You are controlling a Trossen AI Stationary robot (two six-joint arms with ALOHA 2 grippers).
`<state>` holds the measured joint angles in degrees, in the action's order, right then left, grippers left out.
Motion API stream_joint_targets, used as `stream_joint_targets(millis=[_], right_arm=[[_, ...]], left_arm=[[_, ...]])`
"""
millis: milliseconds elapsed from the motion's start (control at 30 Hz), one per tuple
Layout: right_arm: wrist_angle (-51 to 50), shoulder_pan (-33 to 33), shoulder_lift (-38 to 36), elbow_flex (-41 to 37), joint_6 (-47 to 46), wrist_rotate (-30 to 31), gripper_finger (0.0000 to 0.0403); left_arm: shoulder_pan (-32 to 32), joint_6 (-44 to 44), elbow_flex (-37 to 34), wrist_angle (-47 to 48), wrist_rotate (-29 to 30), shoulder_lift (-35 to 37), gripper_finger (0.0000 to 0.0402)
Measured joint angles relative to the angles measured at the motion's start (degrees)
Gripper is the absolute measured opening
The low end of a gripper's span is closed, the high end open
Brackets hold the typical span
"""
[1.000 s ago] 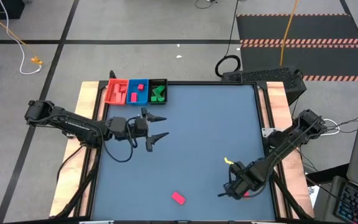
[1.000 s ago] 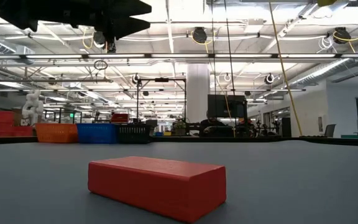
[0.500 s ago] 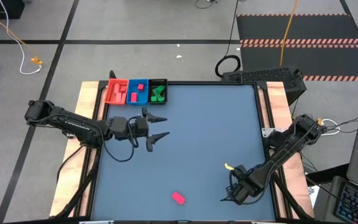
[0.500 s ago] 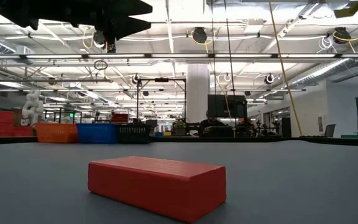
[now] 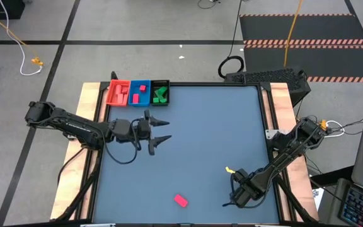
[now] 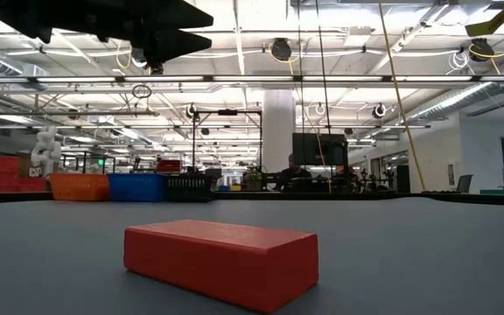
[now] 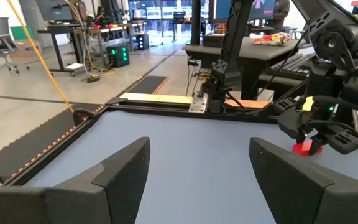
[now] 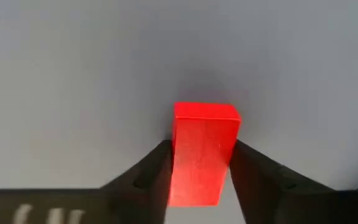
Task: Sort & place blocks by color
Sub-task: Put the red block into the blue bin
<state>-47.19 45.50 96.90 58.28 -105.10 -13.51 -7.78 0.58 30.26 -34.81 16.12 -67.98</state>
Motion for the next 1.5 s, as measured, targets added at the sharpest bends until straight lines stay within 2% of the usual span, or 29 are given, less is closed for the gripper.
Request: stream_joint_targets(millis=[67,233,400,533,633,733,900,1033,1133,1233,1333,1500], right_arm=[[0.93,-0.03,0.00,0.00,1.90,-0.15,0.0117],[5.47,-1.10,-1.70,-0.04,8.79,1.80,0.0117],[8.29,-4.44,-8.06,-0.04,14.17,11.87,0.0117],[9.24,-8.55,-13.69,-0.04,24.23,21.92,0.0117],[12.16,-12.42,-16.91,-0.04,35.91,29.57,0.0117],[19.27,-16.41,-18.90,-0.02,53.25,36.74,0.0117],[38.25,-21.36,-19.19,-0.02,83.89,45.43,0.0117],[53.75,-24.58,-17.05,0.04,99.31,45.49,0.0117],[60.88,-26.71,-15.13,0.04,105.00,41.68,0.0117],[65.01,-28.41,-13.54,0.02,107.05,39.32,0.0117],[67.18,-29.61,-12.69,0.00,107.60,38.93,0.0117],[68.71,-31.26,-12.66,0.00,106.35,37.22,0.0117]], left_arm=[[-0.20,0.06,0.00,0.00,-0.01,-0.01,0.0275],[-0.56,0.00,0.00,-0.02,0.00,0.01,0.0269],[-0.56,-1.37,0.00,-0.60,0.00,-0.01,0.0257],[-0.57,-4.84,-0.02,-4.31,0.61,0.00,0.0249],[-1.10,-6.14,-0.02,-5.75,0.92,0.00,0.0243],[-1.85,-7.14,-0.02,-5.83,0.80,0.01,0.0242],[-1.76,-3.12,-0.02,-6.67,0.89,-0.01,0.0241],[-0.92,2.58,-0.02,-7.22,0.01,-0.01,0.0241],[0.21,7.40,-0.02,-7.02,-4.68,-0.01,0.0241],[1.63,12.32,-0.02,-6.98,-11.73,-0.01,0.0241],[2.09,12.02,-0.02,-5.70,-16.52,0.00,0.0241],[1.19,6.35,-0.07,-2.85,-16.63,-0.08,0.0241]])
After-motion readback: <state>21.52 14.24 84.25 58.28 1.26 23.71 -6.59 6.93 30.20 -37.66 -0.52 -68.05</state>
